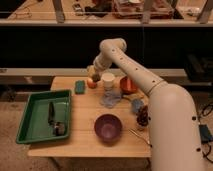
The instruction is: Place eraser in paper cup
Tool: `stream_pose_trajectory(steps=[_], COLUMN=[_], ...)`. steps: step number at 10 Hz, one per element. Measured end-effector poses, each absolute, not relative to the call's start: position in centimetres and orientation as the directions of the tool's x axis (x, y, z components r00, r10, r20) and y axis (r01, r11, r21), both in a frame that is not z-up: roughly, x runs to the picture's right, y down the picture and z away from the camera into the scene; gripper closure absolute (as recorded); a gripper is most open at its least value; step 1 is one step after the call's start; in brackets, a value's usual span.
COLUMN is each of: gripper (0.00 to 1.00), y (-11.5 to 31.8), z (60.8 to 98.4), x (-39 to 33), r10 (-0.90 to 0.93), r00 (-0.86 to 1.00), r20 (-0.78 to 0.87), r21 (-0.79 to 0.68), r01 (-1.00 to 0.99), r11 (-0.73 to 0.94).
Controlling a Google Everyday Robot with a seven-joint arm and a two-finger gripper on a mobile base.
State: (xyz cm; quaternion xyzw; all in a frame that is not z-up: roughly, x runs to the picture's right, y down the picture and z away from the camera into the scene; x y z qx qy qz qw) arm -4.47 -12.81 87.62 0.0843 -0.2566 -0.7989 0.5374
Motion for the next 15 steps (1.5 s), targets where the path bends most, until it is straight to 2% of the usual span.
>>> stream_pose_trajectory(steps=[4, 15], gripper=[0.60, 0.60], y=[-16.2, -13.8], z=[89.0, 93.9], x=[0.3, 3.5], r10=[-0.933, -0.935], r00=[-0.333, -0.310], r20=[0.138, 0.171], r21=[0.451, 0.438], r01=[0.860, 0.874], r11=[-0.240, -0.210])
